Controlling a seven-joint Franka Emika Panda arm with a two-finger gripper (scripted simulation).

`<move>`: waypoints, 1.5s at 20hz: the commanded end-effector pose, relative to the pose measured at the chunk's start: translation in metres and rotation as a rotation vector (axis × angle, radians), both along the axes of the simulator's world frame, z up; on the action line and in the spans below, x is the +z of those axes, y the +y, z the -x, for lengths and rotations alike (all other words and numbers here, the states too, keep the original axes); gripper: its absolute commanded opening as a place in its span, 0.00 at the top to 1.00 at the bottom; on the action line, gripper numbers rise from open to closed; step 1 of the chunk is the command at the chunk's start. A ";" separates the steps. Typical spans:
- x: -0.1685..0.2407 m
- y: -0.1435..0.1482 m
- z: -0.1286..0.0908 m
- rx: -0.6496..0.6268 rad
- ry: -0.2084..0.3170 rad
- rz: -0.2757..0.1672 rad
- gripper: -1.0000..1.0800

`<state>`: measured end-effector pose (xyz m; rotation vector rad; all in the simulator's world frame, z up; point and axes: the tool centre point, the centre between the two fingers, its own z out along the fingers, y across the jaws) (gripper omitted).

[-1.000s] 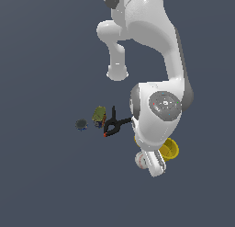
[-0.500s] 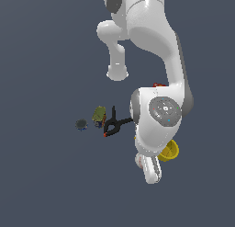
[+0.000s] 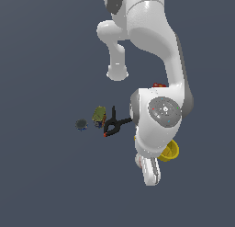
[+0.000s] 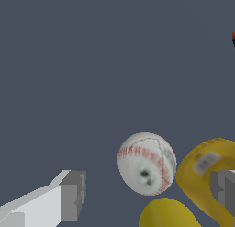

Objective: Pick up a designated object from a clutter of objects.

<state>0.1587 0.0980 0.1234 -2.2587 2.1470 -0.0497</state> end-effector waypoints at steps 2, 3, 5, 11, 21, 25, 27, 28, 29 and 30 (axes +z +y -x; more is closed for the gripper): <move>-0.011 0.003 0.003 0.003 0.008 0.000 0.04; -0.016 0.004 0.003 0.004 0.010 -0.001 0.04; -0.029 0.007 0.006 0.007 0.017 -0.001 0.04; -0.068 0.017 0.014 0.015 0.036 -0.003 0.04; -0.075 0.019 0.014 0.018 0.040 -0.004 1.00; -0.075 0.019 0.014 0.018 0.040 -0.004 1.00; -0.075 0.019 0.014 0.018 0.040 -0.004 1.00; -0.075 0.019 0.014 0.018 0.040 -0.004 1.00; -0.074 0.018 0.014 0.018 0.040 -0.004 1.00; -0.073 0.017 0.014 0.018 0.040 -0.004 1.00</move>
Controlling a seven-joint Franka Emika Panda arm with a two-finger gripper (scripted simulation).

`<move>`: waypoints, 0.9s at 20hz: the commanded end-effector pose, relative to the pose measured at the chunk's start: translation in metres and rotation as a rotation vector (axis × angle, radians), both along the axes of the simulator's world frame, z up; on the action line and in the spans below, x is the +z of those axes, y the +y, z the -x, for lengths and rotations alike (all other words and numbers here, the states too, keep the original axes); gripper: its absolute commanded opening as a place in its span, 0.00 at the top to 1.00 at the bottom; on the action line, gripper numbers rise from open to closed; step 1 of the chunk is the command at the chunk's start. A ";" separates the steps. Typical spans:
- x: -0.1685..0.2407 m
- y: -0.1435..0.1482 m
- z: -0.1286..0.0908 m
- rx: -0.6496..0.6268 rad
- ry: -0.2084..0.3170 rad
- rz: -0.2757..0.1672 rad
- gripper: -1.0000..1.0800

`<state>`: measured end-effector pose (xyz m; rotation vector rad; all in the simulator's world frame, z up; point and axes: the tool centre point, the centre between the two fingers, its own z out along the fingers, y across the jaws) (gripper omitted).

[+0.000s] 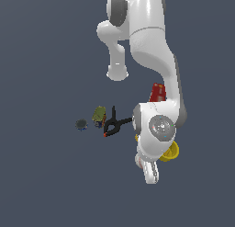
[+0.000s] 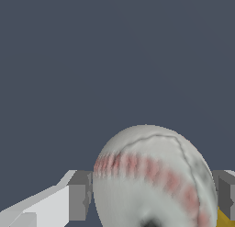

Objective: Pick up a designated object from a clutter of objects.

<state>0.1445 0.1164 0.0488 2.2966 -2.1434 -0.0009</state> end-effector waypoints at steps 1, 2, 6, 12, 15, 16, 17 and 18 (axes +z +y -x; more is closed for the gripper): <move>0.003 -0.004 0.000 -0.001 -0.001 0.000 1.00; 0.006 -0.006 0.000 -0.001 -0.001 0.000 1.00; 0.020 -0.022 0.001 -0.001 -0.001 0.000 1.00; 0.061 -0.065 0.002 -0.001 -0.001 -0.001 1.00; 0.087 -0.092 0.003 -0.001 -0.001 -0.001 1.00; 0.095 -0.101 0.004 -0.001 -0.001 -0.001 1.00; 0.104 -0.110 0.004 -0.001 -0.001 -0.001 1.00; 0.112 -0.120 0.004 -0.001 -0.001 -0.002 1.00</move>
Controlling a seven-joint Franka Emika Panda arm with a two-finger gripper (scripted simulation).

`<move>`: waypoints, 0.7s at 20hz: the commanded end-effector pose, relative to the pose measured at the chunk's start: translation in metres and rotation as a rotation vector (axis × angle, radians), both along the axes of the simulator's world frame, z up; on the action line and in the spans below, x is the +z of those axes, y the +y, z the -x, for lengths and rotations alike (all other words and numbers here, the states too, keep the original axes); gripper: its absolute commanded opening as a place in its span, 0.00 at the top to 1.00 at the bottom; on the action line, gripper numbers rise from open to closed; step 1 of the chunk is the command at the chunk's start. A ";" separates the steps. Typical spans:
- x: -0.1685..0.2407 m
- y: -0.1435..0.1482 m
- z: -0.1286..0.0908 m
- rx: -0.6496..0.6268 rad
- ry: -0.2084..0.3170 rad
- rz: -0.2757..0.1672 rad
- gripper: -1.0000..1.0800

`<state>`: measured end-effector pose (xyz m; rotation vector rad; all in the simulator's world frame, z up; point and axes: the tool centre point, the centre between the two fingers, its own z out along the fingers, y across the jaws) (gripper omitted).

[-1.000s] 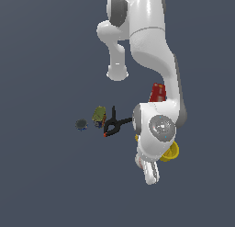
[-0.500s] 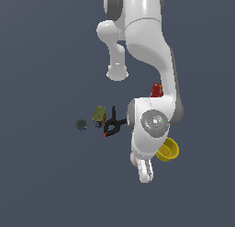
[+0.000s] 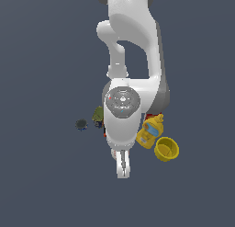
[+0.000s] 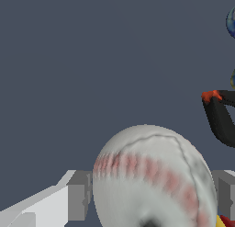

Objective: Pick up a designated object from a clutter of objects.

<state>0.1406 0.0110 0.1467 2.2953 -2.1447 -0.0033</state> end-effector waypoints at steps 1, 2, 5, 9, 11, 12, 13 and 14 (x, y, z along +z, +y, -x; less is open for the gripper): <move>0.023 -0.023 0.001 0.000 -0.002 -0.001 1.00; 0.031 -0.032 0.001 0.000 -0.002 -0.001 1.00; 0.057 -0.059 0.002 0.000 -0.002 -0.001 1.00; 0.090 -0.094 0.002 0.000 -0.002 -0.001 1.00; 0.106 -0.111 0.002 0.000 -0.002 -0.001 1.00; 0.114 -0.119 0.002 0.000 -0.002 0.000 1.00; 0.122 -0.128 0.002 0.000 -0.002 0.000 1.00; 0.130 -0.136 0.002 0.000 -0.002 0.000 1.00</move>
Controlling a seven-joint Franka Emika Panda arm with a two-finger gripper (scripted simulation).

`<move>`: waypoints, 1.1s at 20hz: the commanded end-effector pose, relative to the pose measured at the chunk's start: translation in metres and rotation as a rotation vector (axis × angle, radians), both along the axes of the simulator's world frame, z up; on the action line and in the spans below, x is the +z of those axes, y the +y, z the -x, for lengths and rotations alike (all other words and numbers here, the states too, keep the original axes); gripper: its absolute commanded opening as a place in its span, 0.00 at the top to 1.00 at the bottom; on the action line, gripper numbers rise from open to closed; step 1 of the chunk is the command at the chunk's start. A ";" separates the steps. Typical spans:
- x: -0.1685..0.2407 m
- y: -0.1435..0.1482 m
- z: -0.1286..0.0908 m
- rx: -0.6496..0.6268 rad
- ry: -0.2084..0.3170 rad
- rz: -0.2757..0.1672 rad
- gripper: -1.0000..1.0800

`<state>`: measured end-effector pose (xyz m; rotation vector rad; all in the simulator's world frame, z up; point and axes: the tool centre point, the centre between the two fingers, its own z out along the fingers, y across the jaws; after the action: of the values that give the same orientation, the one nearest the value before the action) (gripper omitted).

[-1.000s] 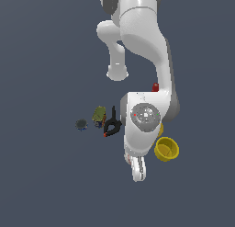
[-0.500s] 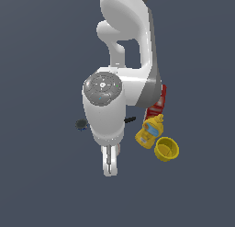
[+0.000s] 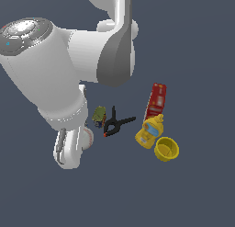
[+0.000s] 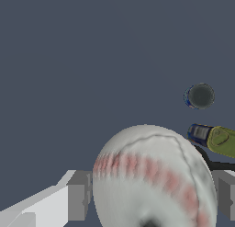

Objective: Pick up a designated object from a clutter of objects.

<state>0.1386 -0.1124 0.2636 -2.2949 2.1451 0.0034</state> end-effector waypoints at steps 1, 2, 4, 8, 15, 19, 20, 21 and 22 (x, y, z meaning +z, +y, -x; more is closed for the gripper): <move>0.021 -0.021 0.000 0.001 -0.002 0.000 1.00; 0.029 -0.029 0.000 0.001 -0.002 0.000 1.00; 0.044 -0.045 -0.001 0.001 -0.001 0.001 1.00; 0.071 -0.073 -0.002 0.002 -0.001 0.001 1.00; 0.102 -0.107 -0.004 0.002 -0.001 0.001 1.00; 0.112 -0.117 -0.005 0.002 -0.001 0.001 1.00; 0.114 -0.119 -0.005 0.002 -0.001 0.001 1.00; 0.115 -0.121 -0.006 0.002 -0.001 0.001 1.00; 0.117 -0.122 -0.006 0.002 -0.001 0.001 1.00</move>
<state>0.1439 -0.2323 0.3763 -2.2967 2.1448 0.0031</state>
